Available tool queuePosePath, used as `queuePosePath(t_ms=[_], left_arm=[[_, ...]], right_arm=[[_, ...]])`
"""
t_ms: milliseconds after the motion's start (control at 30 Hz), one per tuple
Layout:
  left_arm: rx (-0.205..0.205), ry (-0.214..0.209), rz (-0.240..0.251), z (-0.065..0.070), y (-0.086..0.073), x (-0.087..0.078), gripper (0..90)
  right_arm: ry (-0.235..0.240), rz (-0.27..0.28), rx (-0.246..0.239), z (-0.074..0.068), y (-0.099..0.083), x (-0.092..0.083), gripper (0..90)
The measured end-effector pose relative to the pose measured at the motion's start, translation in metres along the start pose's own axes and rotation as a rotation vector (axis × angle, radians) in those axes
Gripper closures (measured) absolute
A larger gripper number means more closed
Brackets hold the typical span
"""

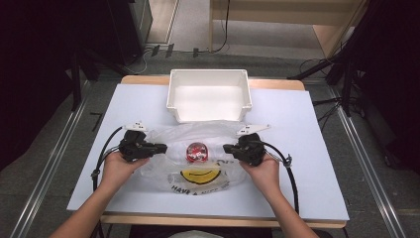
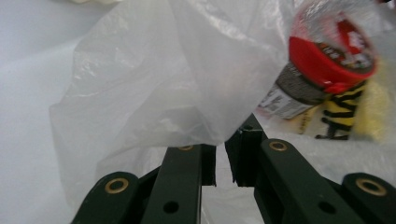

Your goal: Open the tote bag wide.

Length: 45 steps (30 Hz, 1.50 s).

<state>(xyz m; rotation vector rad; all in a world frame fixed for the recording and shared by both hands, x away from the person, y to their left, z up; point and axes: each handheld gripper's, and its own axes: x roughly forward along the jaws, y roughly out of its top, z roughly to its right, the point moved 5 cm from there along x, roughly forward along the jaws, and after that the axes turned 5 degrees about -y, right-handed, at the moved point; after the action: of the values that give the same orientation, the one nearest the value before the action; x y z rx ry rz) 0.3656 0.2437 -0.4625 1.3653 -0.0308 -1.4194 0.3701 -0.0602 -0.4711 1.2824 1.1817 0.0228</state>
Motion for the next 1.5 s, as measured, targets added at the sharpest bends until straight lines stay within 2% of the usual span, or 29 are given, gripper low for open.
queuePosePath(t_ms=[133, 333, 467, 700, 867, 1067, 1133, 1167, 1200, 1267, 1300, 1433, 1500], left_arm=[[-0.021, 0.012, -0.019, -0.008, -0.004, 0.005, 84.0], [-0.041, 0.025, -0.035, -0.015, -0.009, 0.007, 83.5], [-0.065, 0.039, -0.051, -0.020, -0.014, 0.007, 83.2], [-0.096, 0.032, -0.051, -0.023, -0.021, 0.003, 82.7], [-0.094, 0.036, -0.069, -0.021, -0.026, 0.004, 82.4], [-0.104, 0.086, -0.070, -0.029, -0.028, 0.002, 83.3], [-0.100, 0.131, -0.074, -0.033, -0.029, -0.002, 85.1], [-0.100, 0.141, -0.075, -0.034, -0.029, -0.003, 85.4], [-0.100, 0.141, -0.075, -0.034, -0.029, -0.003, 85.8], [-0.114, 0.167, -0.074, -0.038, -0.029, -0.006, 87.1], [-0.114, 0.167, -0.074, -0.038, -0.029, -0.006, 87.8], [-0.122, 0.212, -0.078, -0.044, -0.031, -0.012, 89.7], [-0.142, 0.214, -0.073, -0.047, -0.032, -0.014, 90.0]], right_arm=[[-0.031, -0.028, 0.010, 0.006, -0.005, 0.011, 90.0], [-0.058, -0.054, 0.023, 0.012, -0.010, 0.017, 90.0], [-0.063, -0.074, 0.040, 0.013, -0.015, 0.019, 90.0], [-0.065, -0.090, 0.049, 0.011, -0.023, 0.019, 90.0], [-0.065, -0.106, 0.050, 0.008, -0.028, 0.020, 89.9], [-0.082, -0.110, 0.053, 0.005, -0.034, 0.018, 90.0], [-0.108, -0.109, 0.072, 0.006, -0.038, 0.013, 90.0], [-0.123, -0.115, 0.064, 0.007, -0.039, 0.011, 90.0], [-0.123, -0.115, 0.064, 0.007, -0.039, 0.011, 90.0], [-0.157, -0.128, 0.051, 0.009, -0.043, 0.005, 90.0], [-0.157, -0.128, 0.051, 0.009, -0.043, 0.005, 90.0], [-0.178, -0.146, 0.068, 0.012, -0.047, -0.002, 90.0], [-0.184, -0.155, 0.062, 0.013, -0.049, -0.005, 90.0]])
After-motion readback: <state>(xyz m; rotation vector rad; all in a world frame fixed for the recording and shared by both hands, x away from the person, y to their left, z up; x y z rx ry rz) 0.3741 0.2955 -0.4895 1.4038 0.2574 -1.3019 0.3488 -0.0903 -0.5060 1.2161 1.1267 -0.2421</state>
